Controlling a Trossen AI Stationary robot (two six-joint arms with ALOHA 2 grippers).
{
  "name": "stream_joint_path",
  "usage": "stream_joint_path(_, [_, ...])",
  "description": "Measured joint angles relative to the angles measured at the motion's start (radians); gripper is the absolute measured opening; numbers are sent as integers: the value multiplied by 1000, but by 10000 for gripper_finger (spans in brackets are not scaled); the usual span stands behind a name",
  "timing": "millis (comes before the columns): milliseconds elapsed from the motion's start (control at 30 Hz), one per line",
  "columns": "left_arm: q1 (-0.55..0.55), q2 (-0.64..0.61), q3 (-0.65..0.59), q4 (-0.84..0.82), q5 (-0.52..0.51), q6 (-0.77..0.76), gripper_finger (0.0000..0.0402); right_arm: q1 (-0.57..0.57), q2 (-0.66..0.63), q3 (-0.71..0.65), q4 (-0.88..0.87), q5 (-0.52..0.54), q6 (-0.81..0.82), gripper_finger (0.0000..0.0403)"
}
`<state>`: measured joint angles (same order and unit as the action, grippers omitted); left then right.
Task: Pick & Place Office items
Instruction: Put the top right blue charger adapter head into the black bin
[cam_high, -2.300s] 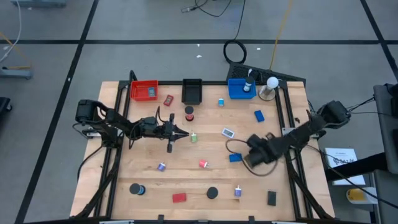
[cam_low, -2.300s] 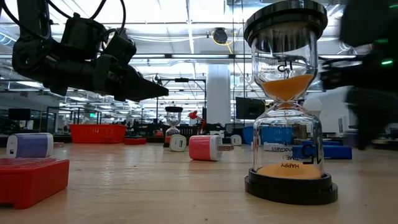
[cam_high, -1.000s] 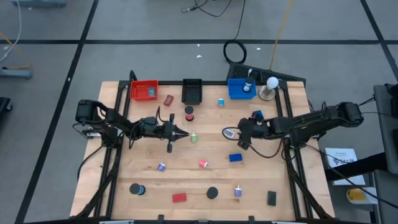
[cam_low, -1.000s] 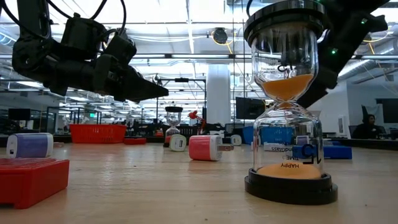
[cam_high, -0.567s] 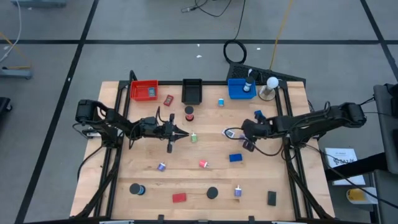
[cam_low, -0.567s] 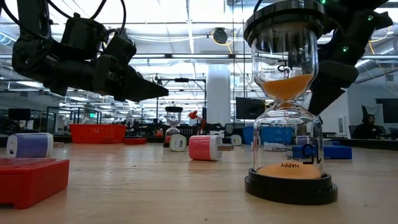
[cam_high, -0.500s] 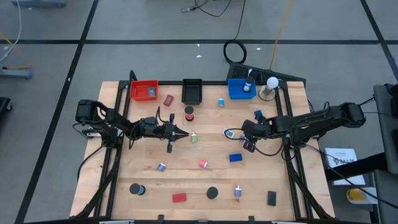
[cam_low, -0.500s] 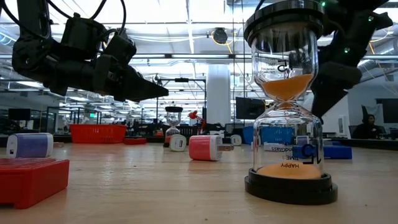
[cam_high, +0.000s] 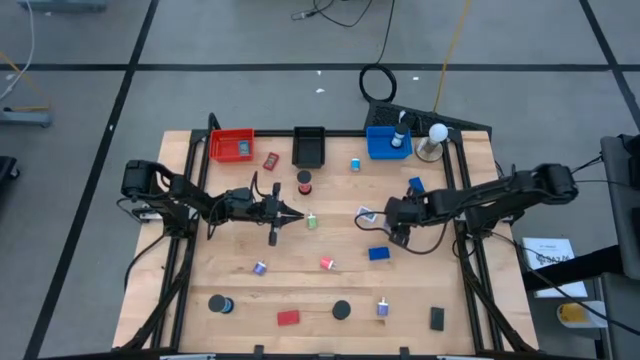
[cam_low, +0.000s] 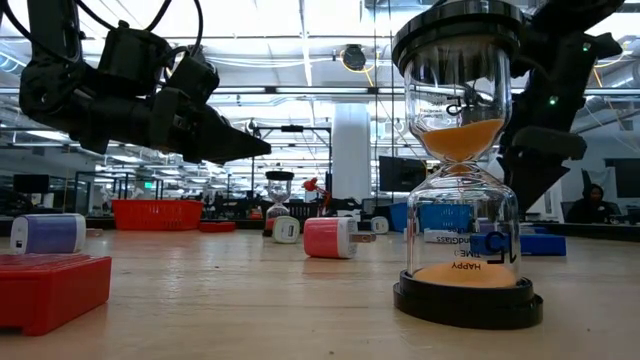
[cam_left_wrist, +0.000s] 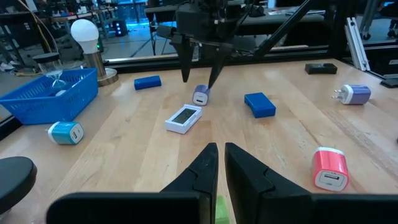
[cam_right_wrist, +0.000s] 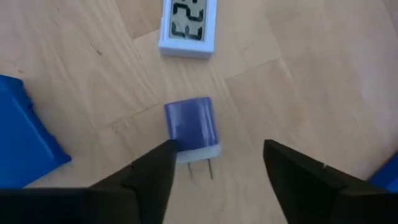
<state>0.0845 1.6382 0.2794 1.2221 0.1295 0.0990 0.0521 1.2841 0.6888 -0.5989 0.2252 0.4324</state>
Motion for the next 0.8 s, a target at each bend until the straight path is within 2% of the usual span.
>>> stream_joint_path(133, [0, 0, 0, 0, 0, -1, 37, 0, 26, -9, 47, -43, -10, 260])
stream_joint_path(300, [0, 0, 0, 0, 0, -3, 37, 0, 28, -70, 149, -48, -50, 240])
stream_joint_path(533, [0, 0, 0, 0, 0, 0, 37, 0, 26, -127, 228, -48, -79, 177])
stream_joint_path(800, [0, 0, 0, 0, 0, -3, 37, 1, 27, -129, 237, -51, -100, 95])
